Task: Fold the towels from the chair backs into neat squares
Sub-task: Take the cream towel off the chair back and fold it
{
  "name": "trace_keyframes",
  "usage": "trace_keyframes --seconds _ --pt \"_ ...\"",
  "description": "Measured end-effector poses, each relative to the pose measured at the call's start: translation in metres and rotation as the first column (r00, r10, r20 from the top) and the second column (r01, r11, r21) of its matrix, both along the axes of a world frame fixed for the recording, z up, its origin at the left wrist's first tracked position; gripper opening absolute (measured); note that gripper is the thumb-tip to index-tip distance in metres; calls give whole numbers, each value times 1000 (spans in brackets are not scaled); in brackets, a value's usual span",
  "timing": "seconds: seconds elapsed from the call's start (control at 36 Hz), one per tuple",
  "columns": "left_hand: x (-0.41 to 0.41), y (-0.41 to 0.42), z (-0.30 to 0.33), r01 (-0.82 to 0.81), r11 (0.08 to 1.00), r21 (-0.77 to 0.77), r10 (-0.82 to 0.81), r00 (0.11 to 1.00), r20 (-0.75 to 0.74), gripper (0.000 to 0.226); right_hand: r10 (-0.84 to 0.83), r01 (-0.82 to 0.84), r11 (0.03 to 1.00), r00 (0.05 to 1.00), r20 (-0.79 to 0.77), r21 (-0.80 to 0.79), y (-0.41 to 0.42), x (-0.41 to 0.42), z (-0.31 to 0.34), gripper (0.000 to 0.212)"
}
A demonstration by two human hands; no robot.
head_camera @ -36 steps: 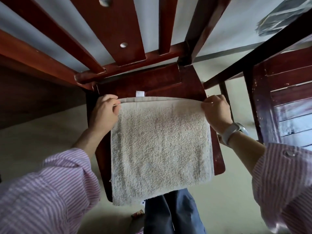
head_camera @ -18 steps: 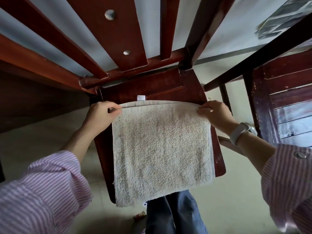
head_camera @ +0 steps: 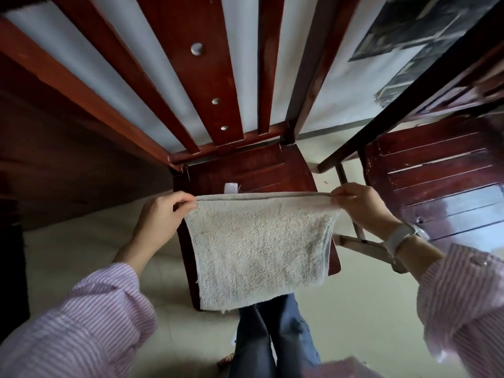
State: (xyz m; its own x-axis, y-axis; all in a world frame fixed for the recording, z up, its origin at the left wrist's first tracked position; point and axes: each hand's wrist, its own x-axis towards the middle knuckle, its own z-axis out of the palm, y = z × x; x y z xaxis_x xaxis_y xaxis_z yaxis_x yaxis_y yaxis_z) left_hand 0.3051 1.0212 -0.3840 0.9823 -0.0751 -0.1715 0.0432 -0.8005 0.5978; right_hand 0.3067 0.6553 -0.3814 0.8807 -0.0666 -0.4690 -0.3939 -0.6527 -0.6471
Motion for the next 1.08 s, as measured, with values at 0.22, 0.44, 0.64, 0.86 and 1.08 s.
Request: trace_keyframes --seconds 0.22,0.44,0.64,0.86,1.08 --pt "-34 6 93 59 998 36 -64 983 172 16 -18 17 1000 998 58 5 -7 -40 87 20" --pt "-27 1 180 60 991 121 -107 894 436 28 180 -54 966 841 510 -251 -20 -22 166 4" --pt "-15 3 188 77 973 217 -183 832 524 8 341 -74 910 691 638 -407 -19 -13 190 9" --pt "-41 7 166 129 987 100 -119 988 -101 7 450 -360 873 854 262 -329 -25 -34 164 13" --pt "-17 -5 151 -154 974 167 135 984 120 11 182 -70 958 898 400 -278 5 -3 145 14"
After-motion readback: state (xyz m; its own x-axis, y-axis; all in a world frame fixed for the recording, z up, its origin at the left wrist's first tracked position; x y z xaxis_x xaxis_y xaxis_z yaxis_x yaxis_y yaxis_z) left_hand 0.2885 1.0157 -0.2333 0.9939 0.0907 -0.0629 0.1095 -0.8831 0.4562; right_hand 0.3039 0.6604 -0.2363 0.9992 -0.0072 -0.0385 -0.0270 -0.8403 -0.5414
